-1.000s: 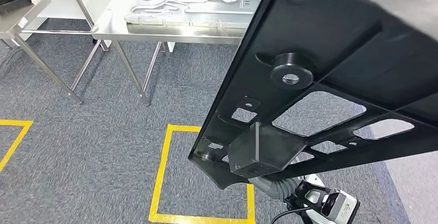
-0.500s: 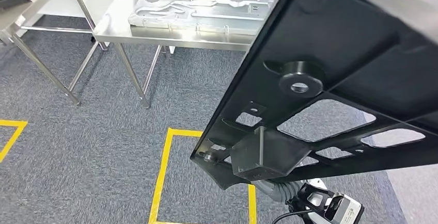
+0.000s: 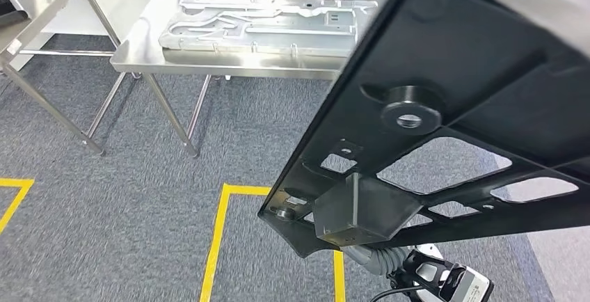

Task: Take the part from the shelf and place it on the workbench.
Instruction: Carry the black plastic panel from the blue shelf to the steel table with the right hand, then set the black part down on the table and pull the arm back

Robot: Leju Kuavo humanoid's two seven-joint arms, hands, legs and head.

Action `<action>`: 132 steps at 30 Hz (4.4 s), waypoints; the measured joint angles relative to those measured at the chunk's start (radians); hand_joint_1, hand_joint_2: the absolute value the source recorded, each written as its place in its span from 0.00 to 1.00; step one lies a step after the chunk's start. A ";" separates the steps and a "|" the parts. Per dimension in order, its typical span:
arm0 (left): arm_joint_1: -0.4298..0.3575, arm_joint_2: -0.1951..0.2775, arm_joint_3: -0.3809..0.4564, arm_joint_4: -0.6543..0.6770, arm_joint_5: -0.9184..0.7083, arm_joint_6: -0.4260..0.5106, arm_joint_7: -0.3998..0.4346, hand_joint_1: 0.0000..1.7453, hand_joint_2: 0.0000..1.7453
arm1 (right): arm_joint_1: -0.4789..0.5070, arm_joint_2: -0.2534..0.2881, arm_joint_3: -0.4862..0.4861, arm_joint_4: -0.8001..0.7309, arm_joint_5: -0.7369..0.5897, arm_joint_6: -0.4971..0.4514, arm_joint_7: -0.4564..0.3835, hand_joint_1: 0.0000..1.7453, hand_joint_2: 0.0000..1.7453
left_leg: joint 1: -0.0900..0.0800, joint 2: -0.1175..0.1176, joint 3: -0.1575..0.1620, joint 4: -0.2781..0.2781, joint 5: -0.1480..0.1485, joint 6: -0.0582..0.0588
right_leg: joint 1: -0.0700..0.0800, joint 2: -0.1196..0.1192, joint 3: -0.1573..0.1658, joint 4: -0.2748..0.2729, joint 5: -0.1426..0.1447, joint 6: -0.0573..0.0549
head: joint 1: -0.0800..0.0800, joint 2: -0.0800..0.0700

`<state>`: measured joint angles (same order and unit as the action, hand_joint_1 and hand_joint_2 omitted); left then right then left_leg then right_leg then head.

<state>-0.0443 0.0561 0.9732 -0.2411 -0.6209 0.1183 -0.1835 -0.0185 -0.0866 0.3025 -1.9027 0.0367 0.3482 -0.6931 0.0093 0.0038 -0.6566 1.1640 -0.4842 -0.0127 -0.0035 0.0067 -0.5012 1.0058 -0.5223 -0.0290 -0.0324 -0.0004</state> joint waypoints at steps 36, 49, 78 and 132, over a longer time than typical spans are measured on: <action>-0.006 -0.004 0.031 -0.001 -0.028 0.003 -0.003 0.00 1.00 | -0.027 0.001 -0.020 0.008 -0.041 0.017 -0.004 0.97 1.00 | -0.005 -0.025 0.079 -0.151 0.021 0.031 | -0.002 0.048 -0.019 0.013 0.024 0.035 | 0.000 0.000; -0.010 -0.007 0.050 -0.001 -0.042 0.003 -0.007 0.00 1.00 | -0.038 0.003 -0.027 0.010 -0.033 0.011 -0.007 0.97 1.00 | -0.003 -0.008 0.177 -0.165 -0.040 0.029 | 0.007 -0.011 -0.119 0.015 0.084 0.034 | 0.000 0.000; -0.006 -0.016 0.085 -0.002 -0.037 0.008 -0.008 0.00 1.00 | -0.067 0.037 -0.026 0.021 -0.024 0.023 -0.008 0.97 1.00 | -0.004 -0.011 0.172 -0.151 -0.038 0.038 | 0.004 -0.003 -0.158 0.076 0.063 0.038 | 0.001 0.000; -0.027 -0.014 0.148 -0.003 -0.145 -0.060 -0.068 0.00 1.00 | -0.698 0.024 0.266 0.741 0.915 -0.504 0.363 0.97 1.00 | 0.006 -0.010 0.061 -0.159 0.060 0.033 | -0.001 0.000 -0.171 0.175 -0.013 0.046 | 0.001 0.000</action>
<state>-0.0715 0.0418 1.1216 -0.2438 -0.7660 0.0578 -0.2517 -0.7170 -0.0624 0.5684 -1.1616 0.9521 -0.1554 -0.3301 0.0154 -0.0060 -0.5959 1.0046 -0.4238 0.0202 -0.0045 0.0067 -0.6725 1.1812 -0.5349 0.0171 -0.0317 -0.0004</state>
